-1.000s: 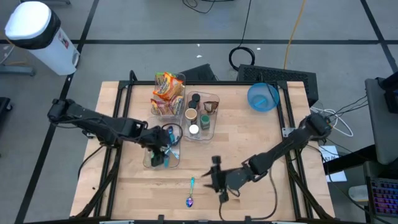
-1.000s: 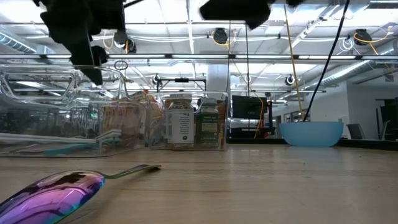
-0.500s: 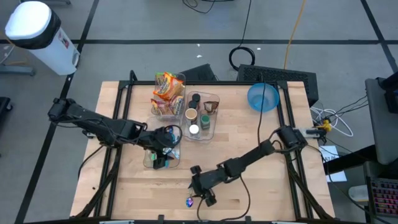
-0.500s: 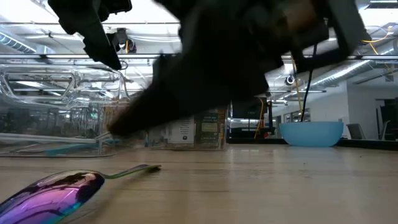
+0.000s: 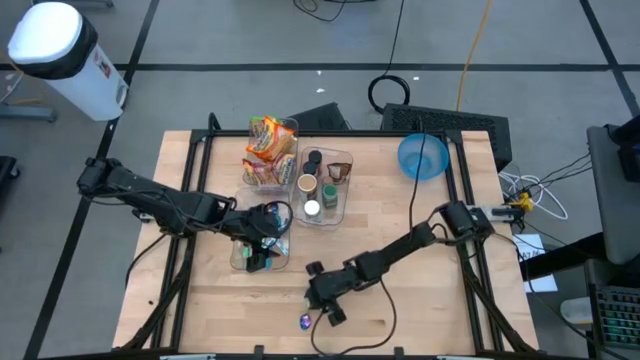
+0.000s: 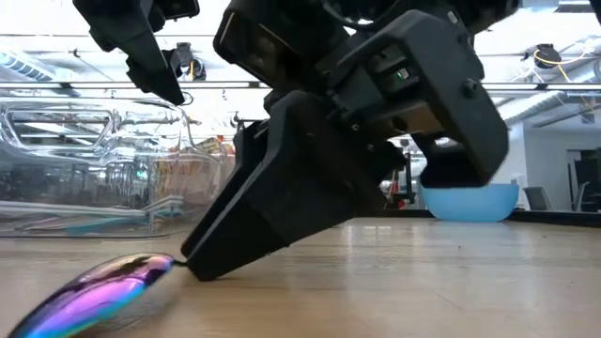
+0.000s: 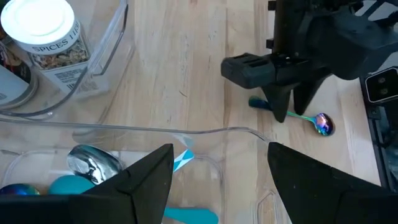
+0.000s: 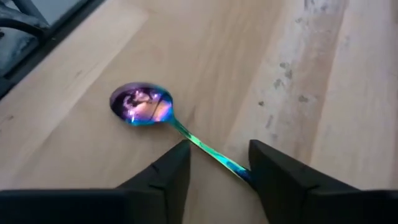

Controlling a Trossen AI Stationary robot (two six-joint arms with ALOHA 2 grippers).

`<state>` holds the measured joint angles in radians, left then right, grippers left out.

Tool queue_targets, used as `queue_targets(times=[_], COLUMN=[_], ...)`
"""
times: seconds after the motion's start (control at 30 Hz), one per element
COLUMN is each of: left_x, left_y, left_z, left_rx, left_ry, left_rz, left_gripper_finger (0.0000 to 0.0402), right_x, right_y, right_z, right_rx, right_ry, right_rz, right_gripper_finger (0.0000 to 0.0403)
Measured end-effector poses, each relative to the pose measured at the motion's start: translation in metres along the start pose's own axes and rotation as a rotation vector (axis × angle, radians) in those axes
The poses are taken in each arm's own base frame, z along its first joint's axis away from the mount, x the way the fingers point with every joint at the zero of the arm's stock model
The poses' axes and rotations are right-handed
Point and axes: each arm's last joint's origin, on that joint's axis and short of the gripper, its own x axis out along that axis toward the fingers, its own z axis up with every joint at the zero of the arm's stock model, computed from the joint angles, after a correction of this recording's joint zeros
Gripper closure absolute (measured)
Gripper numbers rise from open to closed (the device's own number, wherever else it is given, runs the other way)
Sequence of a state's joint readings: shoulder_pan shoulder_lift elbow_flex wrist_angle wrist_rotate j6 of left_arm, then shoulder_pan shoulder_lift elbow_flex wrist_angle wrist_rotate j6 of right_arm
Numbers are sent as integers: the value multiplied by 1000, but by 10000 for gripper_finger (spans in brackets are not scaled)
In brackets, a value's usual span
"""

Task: Pick & Place Food Item
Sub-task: Put the purple spoon into the bottom transparent bin

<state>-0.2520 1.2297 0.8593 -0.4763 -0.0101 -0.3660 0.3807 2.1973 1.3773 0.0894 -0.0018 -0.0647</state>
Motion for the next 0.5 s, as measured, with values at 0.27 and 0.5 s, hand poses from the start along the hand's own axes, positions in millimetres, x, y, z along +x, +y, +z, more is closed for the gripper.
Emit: queue_targets(times=[0.27, 0.5], left_x=[0, 0], left_y=[0, 0], left_z=[0, 0], left_rx=[2, 2], left_ry=[0, -1], left_rz=[0, 0], left_gripper_finger=[133, 133], right_x=[0, 0], right_y=[-11, -12], right_z=[-11, -15], right_rx=[13, 29], right_ry=[67, 80], right_rz=[33, 35], right_gripper_finger=[363, 396])
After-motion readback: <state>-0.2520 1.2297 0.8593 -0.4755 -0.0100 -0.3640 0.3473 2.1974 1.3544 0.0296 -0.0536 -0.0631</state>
